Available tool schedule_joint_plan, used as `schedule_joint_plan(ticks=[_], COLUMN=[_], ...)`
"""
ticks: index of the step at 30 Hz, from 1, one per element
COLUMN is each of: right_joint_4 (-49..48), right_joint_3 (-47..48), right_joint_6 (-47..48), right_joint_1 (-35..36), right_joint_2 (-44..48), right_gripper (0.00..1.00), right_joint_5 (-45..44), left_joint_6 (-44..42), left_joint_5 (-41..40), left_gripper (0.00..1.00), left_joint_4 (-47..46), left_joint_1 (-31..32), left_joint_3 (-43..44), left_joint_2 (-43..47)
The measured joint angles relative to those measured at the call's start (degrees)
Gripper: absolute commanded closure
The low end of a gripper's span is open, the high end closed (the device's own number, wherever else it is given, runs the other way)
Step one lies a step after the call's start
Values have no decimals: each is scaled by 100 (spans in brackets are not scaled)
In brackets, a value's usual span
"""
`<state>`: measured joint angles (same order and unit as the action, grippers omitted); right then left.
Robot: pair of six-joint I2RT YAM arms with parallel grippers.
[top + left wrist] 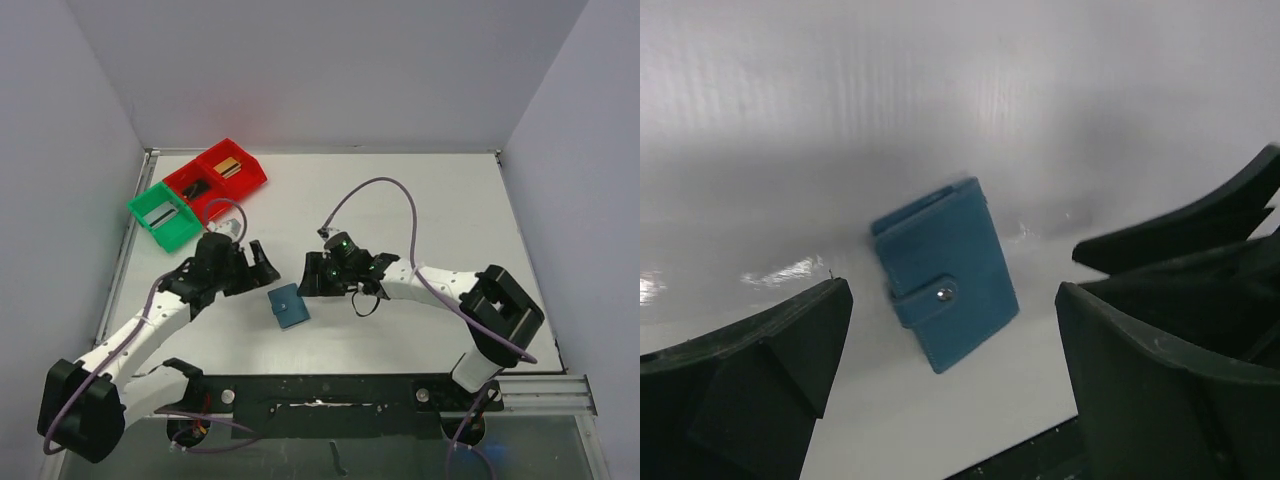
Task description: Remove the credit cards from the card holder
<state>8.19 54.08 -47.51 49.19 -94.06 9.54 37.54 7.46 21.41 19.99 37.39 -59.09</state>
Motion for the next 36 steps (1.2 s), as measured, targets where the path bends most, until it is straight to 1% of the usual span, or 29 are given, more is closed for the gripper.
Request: schedule_joint_plan(ticks=[1,3,5,9,10,15,17,20,23,26,28,30,32,34,35,36], right_joint_4=[-15,-74,-144,-155,-140,-140,-164,-179,-166,-94,-55,2,72,181,232,299], right_joint_3=[0,-24,-114,-407,-439,-560,-691,-896,-1027,-1119,-1139,-1147,-1147,-1147,-1147,-1150], right_joint_6=[-44,-122,-190,-254,-251,-251,-278,-393,-487,-562,-590,-619,-645,-656,-656,-649], right_joint_1=[-87,-297,-516,-901,-966,-1034,-1032,-1032,-1032,-1032,-1034,-1034,-1038,-1049,-1054,-1054], right_joint_2=[129,284,424,719,750,756,756,758,785,986,1165,1421,1648,1867,1956,2055], right_gripper=[51,52,52,52,52,54,55,56,57,57,56,52,51,50,50,49], right_joint_5=[-2,-17,-114,-293,-302,-286,-275,-297,-400,-621,-778,-1003,-1248,-1502,-1611,-1738], left_joint_6=[199,509,793,1196,1255,1355,1342,1307,1279,1294,1333,1408,1467,1462,1440,1412], left_joint_5=[2,-31,-63,-302,-376,-549,-542,-542,-610,-706,-780,-892,-981,-1172,-1259,-1360], left_gripper=[22,27,29,29,31,49,54,56,59,60,58,50,37,27,25,24], left_joint_4=[-160,-389,-634,-802,-802,-973,-1130,-1285,-1381,-1386,-1360,-1274,-1165,-898,-748,-570], left_joint_1=[326,752,988,1099,1104,1115,1167,1390,1764,2065,2208,2282,2319,2332,2321,2299], left_joint_3=[-66,-162,-275,-457,-479,-494,-494,-461,-240,-42,63,131,184,328,415,544], left_joint_2=[-105,-352,-662,-1193,-1248,-1421,-1596,-1904,-2188,-2400,-2500,-2527,-2520,-2450,-2391,-2319])
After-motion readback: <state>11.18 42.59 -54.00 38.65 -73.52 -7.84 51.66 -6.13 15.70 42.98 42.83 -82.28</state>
